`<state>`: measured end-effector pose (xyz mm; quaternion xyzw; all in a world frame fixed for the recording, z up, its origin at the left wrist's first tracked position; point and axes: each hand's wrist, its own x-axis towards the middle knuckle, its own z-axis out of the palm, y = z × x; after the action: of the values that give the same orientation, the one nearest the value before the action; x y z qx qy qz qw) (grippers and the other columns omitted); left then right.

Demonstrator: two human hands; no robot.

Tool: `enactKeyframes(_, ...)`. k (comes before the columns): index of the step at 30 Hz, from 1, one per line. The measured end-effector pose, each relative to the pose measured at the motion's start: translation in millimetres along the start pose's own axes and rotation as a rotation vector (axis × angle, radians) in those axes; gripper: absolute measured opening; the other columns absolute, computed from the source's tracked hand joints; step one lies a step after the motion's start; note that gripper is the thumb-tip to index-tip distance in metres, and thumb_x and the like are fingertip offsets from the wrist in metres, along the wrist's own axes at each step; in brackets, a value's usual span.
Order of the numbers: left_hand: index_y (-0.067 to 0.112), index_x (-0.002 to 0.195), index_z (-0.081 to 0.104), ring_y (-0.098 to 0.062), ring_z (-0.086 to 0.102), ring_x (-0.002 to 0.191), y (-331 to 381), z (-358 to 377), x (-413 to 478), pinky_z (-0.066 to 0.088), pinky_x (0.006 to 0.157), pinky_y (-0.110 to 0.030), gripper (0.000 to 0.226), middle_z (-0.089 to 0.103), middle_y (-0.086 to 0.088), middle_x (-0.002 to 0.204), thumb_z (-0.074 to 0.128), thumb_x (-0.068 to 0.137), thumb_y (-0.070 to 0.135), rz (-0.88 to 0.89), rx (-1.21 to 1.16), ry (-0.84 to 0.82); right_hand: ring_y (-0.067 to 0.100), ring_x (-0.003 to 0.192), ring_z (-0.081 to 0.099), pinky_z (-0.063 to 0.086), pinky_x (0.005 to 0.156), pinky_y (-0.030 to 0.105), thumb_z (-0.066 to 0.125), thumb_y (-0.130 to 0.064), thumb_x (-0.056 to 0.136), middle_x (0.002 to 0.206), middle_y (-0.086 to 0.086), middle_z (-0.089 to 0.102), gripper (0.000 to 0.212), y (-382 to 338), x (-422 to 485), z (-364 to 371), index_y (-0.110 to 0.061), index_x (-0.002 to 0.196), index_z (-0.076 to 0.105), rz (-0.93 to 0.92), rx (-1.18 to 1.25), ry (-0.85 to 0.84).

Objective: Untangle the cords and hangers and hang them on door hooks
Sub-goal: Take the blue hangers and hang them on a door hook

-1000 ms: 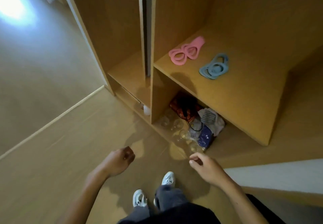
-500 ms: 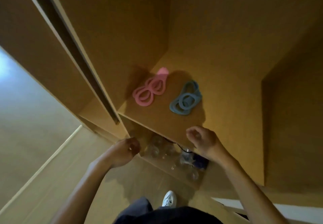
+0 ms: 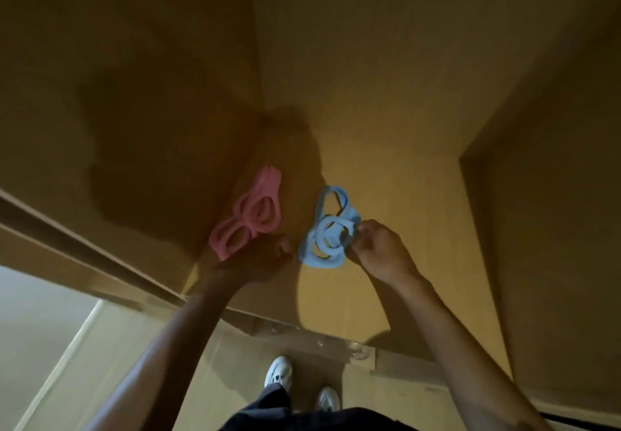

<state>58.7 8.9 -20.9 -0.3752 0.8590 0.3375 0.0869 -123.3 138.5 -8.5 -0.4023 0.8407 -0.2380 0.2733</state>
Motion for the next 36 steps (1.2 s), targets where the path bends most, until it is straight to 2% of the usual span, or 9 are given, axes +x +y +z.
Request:
enactKeyframes(3, 0.006, 0.113, 0.059, -0.022, 0.057, 0.108, 1.1, -7.9, 20.2, 0.039, 0.084, -0.027, 0.025, 0.063, -0.009, 0.117, 0.049, 0.095, 0.020, 0.043, -0.043, 0.016, 0.031, 0.102, 0.057, 0.040, 0.071, 0.029, 0.046, -0.026, 0.094, 0.112, 0.013, 0.059, 0.030, -6.9, 20.7, 5.3, -0.009, 0.118, 0.050, 0.026, -0.030, 0.047)
enactKeyframes(6, 0.005, 0.108, 0.058, -0.025, 0.057, 0.104, 3.8, -14.1, 37.2, 0.040, 0.083, -0.030, 0.022, 0.061, -0.011, 0.109, 0.050, 0.093, 0.019, 0.065, -0.110, 0.029, 0.032, 0.109, 0.052, 0.037, 0.072, 0.030, 0.049, -0.029, 0.094, 0.118, 0.014, 0.054, 0.033, -11.8, 33.0, 9.2, -0.008, 0.120, 0.047, 0.036, -0.030, 0.071)
enactKeyframes(9, 0.002, 0.099, 0.058, -0.029, 0.058, 0.099, 1.8, -16.7, 51.0, 0.034, 0.074, -0.026, 0.023, 0.059, -0.016, 0.099, 0.050, 0.093, 0.023, 0.111, -0.061, 0.009, 0.032, 0.111, 0.050, 0.043, 0.078, 0.035, 0.051, -0.039, 0.092, 0.122, 0.013, 0.050, 0.045, -13.9, 47.8, 13.7, -0.009, 0.124, 0.044, 0.119, -0.035, 0.081)
enactKeyframes(12, 0.006, 0.109, 0.057, -0.023, 0.056, 0.104, 0.0, -19.3, 57.2, 0.035, 0.081, -0.025, 0.026, 0.058, -0.009, 0.111, 0.051, 0.093, 0.026, 0.124, -0.045, 0.010, 0.032, 0.113, 0.048, 0.044, 0.083, 0.039, 0.052, -0.047, 0.089, 0.123, 0.013, 0.049, 0.051, -20.5, 64.8, 18.0, -0.010, 0.122, 0.046, 0.173, -0.091, 0.077)
enactKeyframes(15, 0.008, 0.111, 0.055, -0.021, 0.055, 0.106, -2.8, -19.3, 60.4, 0.038, 0.089, -0.028, 0.027, 0.056, -0.005, 0.116, 0.053, 0.093, 0.027, 0.136, -0.061, 0.009, 0.033, 0.125, 0.039, 0.039, 0.096, 0.044, 0.055, -0.050, 0.085, 0.133, 0.013, 0.043, 0.065, -30.1, 81.0, 24.2, -0.014, 0.136, 0.038, 0.198, -0.192, 0.070)
enactKeyframes(21, 0.012, 0.106, 0.055, -0.023, 0.057, 0.087, -9.2, -21.2, 64.2, 0.035, 0.071, -0.026, 0.026, 0.058, -0.010, 0.092, 0.052, 0.092, 0.034, 0.065, -0.086, -0.038, 0.032, 0.124, 0.032, 0.033, 0.096, 0.048, 0.058, -0.066, 0.073, 0.133, 0.011, 0.035, 0.088, -53.3, 90.4, 39.1, -0.013, 0.137, 0.028, 0.303, -0.260, 0.038)
enactKeyframes(25, 0.016, 0.109, 0.054, -0.012, 0.052, 0.084, -13.9, -23.3, 65.3, 0.034, 0.073, -0.026, 0.026, 0.051, 0.011, 0.080, 0.051, 0.092, 0.035, 0.063, -0.102, 0.000, 0.031, 0.118, 0.036, 0.037, 0.088, 0.046, 0.062, -0.066, 0.067, 0.128, 0.011, 0.035, 0.094, -49.4, 74.5, 55.5, -0.013, 0.134, 0.022, 0.415, -0.355, 0.102)
enactKeyframes(31, 0.014, 0.112, 0.053, -0.016, 0.055, 0.100, -18.3, -25.0, 64.9, 0.043, 0.087, -0.031, 0.028, 0.058, 0.001, 0.105, 0.053, 0.092, 0.034, 0.092, -0.097, -0.001, 0.031, 0.113, 0.053, 0.042, 0.088, 0.039, 0.054, -0.043, 0.084, 0.121, 0.012, 0.056, 0.052, -57.8, 81.8, 73.7, -0.007, 0.119, 0.044, 0.376, -0.237, 0.133)
enactKeyframes(36, 0.012, 0.112, 0.055, -0.016, 0.054, 0.103, -19.9, -25.2, 62.1, 0.036, 0.083, -0.025, 0.028, 0.059, 0.001, 0.105, 0.054, 0.092, 0.031, 0.089, -0.093, 0.063, 0.029, 0.100, 0.064, 0.047, 0.082, 0.033, 0.055, -0.037, 0.081, 0.104, 0.005, 0.068, 0.032, -44.9, 65.7, 66.4, -0.015, 0.105, 0.060, 0.294, -0.215, 0.078)
